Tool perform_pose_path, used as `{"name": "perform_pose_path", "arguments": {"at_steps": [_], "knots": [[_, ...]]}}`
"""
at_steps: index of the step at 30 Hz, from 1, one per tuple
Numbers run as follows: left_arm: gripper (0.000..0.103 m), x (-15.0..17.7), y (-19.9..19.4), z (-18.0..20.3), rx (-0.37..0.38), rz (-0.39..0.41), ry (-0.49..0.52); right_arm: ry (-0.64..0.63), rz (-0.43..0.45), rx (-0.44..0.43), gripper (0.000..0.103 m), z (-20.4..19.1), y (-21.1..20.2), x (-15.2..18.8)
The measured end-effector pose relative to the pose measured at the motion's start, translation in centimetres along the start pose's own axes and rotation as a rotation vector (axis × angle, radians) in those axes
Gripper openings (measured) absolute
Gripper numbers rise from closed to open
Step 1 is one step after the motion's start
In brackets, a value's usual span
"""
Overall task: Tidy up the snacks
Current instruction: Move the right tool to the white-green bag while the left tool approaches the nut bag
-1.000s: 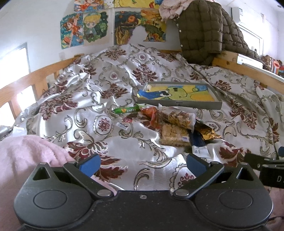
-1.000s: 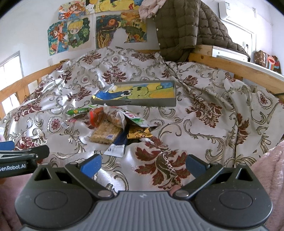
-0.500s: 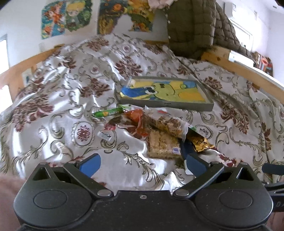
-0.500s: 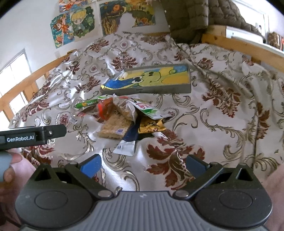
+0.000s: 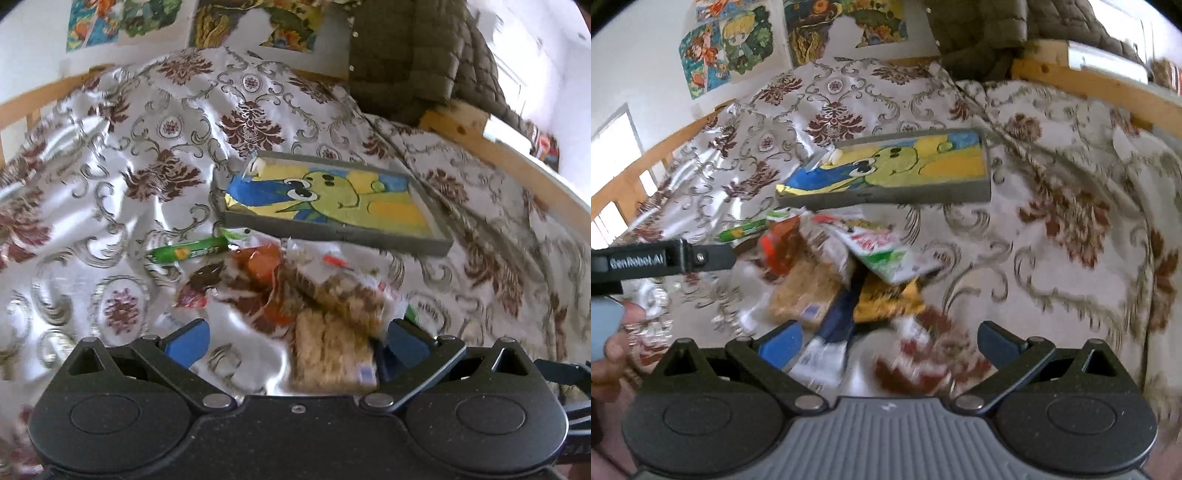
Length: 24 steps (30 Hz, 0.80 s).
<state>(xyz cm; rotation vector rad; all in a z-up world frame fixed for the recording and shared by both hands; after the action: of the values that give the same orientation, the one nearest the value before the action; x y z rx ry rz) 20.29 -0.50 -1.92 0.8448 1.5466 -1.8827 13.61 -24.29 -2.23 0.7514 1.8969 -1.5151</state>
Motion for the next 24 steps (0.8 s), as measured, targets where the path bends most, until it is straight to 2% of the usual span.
{"name": "perform_pose_path", "arguments": {"at_steps": [4, 9, 12, 18, 24], "knots": [[0.102, -0.2, 1.9, 0.1, 0.058, -0.031, -0.021, -0.067, 0.004, 0.039, 0.103, 0.4, 1.9, -1.4], [0.102, -0.5, 3.5, 1.2, 0.112, -0.028, 0.012, -0.206, 0.022, 0.069, 0.103, 0.7, 3.9, -2.6], [0.102, -1.1, 4.5, 1.8, 0.145, -0.011, 0.013, -0.276, 0.032, 0.086, 0.103, 0.5, 5.3, -2.6], [0.102, -1.7, 7.4, 2.1, 0.194, -0.046, -0.061, -0.389, 0.059, 0.078, 0.103, -0.9, 6.8, -2.1], [0.102, -1.8, 10.1, 3.0, 0.247, -0.058, -0.037, -0.469, 0.060, 0.104, 0.103, -1.9, 8.5, -2.1]]}}
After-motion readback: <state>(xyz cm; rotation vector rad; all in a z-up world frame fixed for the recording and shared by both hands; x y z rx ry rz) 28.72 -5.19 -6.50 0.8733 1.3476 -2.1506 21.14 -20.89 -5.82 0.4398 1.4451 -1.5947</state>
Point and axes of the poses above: each gripper's, at about its wrist camera, not at the fingertips, and y roughly the way its jaws point, z to its right, x to its underside, the point moved 2 cm from there along y, roughly the way its jaws point, and after that the axes turned 4 degrees about -x, right-handed, at the moved point
